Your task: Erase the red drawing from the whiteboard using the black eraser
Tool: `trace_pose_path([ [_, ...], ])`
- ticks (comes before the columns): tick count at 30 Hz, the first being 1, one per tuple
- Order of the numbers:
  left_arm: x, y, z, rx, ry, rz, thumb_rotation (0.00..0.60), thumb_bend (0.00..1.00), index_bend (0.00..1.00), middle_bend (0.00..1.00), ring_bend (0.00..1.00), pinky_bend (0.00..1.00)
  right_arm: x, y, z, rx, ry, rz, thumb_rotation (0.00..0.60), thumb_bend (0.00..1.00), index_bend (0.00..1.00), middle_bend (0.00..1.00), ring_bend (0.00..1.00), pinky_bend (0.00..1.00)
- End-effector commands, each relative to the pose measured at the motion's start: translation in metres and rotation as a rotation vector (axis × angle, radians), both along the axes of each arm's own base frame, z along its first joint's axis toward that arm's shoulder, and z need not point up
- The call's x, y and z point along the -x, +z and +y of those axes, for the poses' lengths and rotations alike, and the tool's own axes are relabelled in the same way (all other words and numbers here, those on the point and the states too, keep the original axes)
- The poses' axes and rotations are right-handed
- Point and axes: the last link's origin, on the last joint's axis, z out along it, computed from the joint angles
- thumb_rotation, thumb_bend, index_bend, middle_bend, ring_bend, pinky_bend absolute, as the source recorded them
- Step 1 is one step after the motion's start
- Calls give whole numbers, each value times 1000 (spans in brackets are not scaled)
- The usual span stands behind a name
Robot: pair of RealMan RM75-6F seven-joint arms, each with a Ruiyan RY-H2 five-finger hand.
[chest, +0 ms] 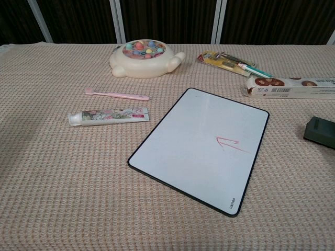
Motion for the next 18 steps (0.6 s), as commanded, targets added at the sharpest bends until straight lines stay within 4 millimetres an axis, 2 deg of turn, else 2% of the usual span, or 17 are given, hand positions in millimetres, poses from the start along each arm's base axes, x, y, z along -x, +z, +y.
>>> trace_pose_path([
  [1,0,0,0,1,2,1,600,637,158,88,23,4,-2,-7,-5,3,-1,12,600,199,253,310,279,167],
  [8,0,-1,0,5,5,3,600,637,158,88,23,4,-2,-22,-10,-2,-16,31,600,235,330,351,311,168],
  [18,1,-1,0,6,8,5,600,638,158,88,23,4,1,-31,-12,-16,-19,59,600,344,409,410,375,181],
])
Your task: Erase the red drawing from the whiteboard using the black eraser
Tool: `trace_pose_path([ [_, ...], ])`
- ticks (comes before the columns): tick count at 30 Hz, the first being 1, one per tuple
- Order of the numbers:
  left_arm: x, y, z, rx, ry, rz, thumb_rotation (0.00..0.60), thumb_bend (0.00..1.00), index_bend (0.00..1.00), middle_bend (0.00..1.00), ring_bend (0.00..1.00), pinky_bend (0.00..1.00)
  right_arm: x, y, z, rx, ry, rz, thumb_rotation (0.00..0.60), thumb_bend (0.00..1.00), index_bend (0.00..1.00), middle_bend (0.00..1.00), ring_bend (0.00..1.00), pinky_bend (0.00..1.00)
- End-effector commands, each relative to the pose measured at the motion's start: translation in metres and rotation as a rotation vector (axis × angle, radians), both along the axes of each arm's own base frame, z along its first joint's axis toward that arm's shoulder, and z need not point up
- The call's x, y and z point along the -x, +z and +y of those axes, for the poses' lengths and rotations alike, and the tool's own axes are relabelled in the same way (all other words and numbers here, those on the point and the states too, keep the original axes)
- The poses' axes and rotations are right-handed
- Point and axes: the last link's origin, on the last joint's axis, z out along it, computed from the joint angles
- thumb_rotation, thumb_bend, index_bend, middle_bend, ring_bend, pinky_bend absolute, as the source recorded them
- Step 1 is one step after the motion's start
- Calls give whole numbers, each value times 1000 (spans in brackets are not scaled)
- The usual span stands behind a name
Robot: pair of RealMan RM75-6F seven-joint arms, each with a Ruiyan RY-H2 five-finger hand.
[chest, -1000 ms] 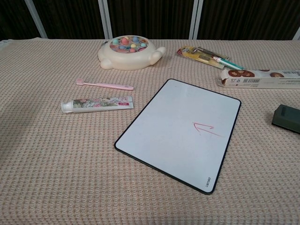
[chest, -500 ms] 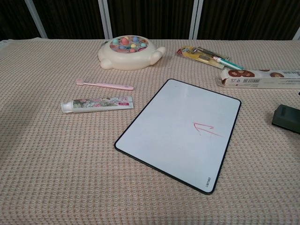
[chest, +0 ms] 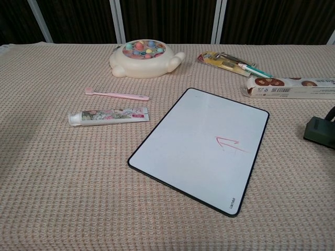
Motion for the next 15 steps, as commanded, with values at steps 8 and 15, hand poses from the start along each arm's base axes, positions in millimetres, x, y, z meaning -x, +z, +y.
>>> trace_pose_path([
  [8,0,1,0,-1,1,0,600,637,158,89,23,4,-2,-3,-2,-21,13,15,600,372,495,490,463,253],
  [15,0,1,0,-4,0,-2,600,637,158,88,23,4,-24,6,-15,-4,96,4,600,375,501,494,466,255],
])
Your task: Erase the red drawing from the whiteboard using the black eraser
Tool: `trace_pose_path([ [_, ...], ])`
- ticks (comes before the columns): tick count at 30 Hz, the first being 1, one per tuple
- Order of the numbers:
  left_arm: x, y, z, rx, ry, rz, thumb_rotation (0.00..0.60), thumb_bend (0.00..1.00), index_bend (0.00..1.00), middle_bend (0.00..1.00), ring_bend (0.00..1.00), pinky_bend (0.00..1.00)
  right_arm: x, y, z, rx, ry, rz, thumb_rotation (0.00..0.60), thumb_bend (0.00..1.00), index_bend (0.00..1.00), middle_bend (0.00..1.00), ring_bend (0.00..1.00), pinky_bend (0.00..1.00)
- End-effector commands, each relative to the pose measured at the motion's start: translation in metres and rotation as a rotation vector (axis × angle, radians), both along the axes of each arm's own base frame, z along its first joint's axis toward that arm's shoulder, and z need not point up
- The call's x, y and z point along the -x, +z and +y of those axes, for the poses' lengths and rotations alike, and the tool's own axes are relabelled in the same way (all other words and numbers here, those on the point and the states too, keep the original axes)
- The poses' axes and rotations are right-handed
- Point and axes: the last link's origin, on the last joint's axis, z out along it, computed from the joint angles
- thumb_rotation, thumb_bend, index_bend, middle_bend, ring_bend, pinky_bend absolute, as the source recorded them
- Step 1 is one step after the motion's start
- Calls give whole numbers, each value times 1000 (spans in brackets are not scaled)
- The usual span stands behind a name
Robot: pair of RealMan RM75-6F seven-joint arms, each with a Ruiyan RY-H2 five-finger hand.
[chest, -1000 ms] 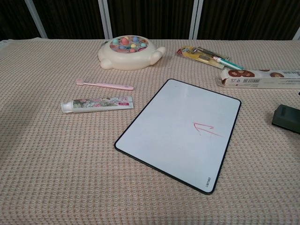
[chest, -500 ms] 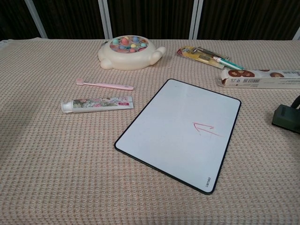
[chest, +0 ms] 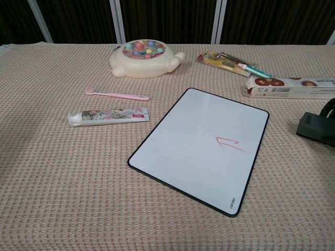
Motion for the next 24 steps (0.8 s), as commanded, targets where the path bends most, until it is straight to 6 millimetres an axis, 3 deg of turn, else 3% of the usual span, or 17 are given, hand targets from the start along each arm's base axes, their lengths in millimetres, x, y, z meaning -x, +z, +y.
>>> trace_pose_path([
  [1,0,0,0,0,0,-1,600,637,158,88,23,4,-14,7,-8,6,57,4,600,375,500,494,466,255],
  [10,-1,-1,-1,3,1,-1,600,637,158,88,23,4,-63,4,-28,-46,200,-34,600,373,501,493,468,255],
  [24,1,1,0,2,3,-5,600,638,158,88,23,4,-113,-48,-50,-148,271,-33,600,373,502,494,470,255],
])
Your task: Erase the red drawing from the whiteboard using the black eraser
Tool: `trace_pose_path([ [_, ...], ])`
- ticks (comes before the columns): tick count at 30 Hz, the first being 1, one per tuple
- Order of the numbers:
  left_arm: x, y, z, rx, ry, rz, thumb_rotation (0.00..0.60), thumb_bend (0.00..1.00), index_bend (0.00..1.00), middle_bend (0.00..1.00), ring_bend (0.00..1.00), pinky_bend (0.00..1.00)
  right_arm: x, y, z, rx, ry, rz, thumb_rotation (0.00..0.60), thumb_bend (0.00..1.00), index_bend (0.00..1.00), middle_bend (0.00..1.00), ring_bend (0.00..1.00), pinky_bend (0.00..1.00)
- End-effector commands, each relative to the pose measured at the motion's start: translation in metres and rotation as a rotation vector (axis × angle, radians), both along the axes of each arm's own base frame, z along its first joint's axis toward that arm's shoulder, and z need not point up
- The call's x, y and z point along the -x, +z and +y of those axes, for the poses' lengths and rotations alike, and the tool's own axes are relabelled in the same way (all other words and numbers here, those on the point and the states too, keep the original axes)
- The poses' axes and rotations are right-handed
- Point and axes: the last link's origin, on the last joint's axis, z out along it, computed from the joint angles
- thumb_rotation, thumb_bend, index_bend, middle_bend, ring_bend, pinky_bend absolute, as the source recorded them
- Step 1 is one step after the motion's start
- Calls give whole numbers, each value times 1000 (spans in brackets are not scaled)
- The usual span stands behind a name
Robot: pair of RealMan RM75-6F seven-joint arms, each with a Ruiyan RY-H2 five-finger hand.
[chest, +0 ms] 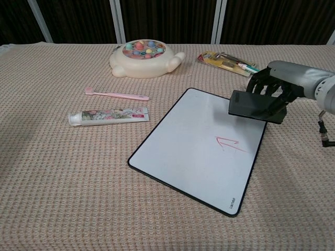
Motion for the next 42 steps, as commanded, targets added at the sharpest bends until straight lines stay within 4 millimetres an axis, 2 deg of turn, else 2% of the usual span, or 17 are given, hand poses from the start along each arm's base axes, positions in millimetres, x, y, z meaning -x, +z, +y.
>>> trace_pose_path([
  [1,0,1,0,-2,0,-3,600,638,158,88,23,4,-6,-12,-1,-27,5,13,600,373,502,494,471,255],
  [8,0,1,1,-1,0,-10,600,637,159,88,23,4,-13,-35,4,-83,26,58,600,373,503,496,473,254],
  [17,-1,0,1,0,-3,-10,600,638,159,89,23,4,-16,-44,17,-119,49,74,600,373,509,503,481,255],
  [25,-1,5,2,-25,-8,-12,600,638,158,88,23,4,-22,-53,52,-205,94,58,600,374,511,503,482,255],
  [33,0,5,2,-17,-10,-8,600,637,159,88,23,4,-27,-54,75,-243,130,52,600,374,511,503,482,255],
  [36,0,5,2,-14,-11,-6,600,637,159,89,23,4,-25,-53,73,-240,125,61,600,374,511,503,482,255],
  [42,0,5,2,-15,-12,-5,600,637,159,88,23,4,-17,-49,57,-209,90,67,600,375,511,501,481,255],
])
